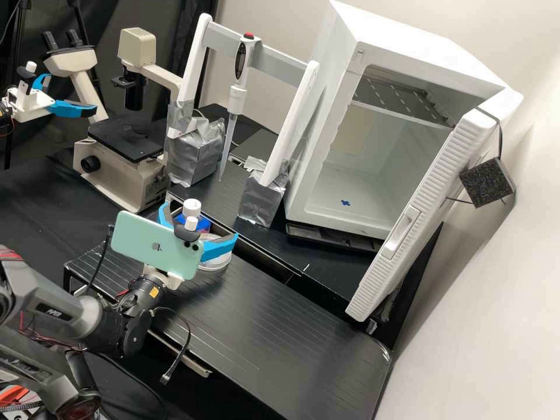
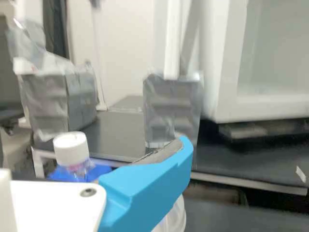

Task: Open the lid

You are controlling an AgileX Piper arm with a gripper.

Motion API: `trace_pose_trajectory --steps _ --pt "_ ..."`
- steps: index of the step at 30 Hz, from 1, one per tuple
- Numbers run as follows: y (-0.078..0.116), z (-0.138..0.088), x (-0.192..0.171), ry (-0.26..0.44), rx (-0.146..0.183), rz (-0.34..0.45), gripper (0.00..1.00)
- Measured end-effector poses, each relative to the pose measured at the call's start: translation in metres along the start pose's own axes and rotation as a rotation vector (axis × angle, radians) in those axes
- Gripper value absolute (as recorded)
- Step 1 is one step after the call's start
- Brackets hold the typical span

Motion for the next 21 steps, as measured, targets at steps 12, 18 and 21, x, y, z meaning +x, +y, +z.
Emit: trace_pose_trajectory --steps 12,18,21 --pt "0.010 0.019 -0.013 -0.100 -0.018 -0.018 1.00" --pt "0.002 0.019 -0.009 -0.081 -0.014 -0.072 1.00" --pt "0.001 0.021 -0.008 -0.073 -0.021 -0.083 1.00"
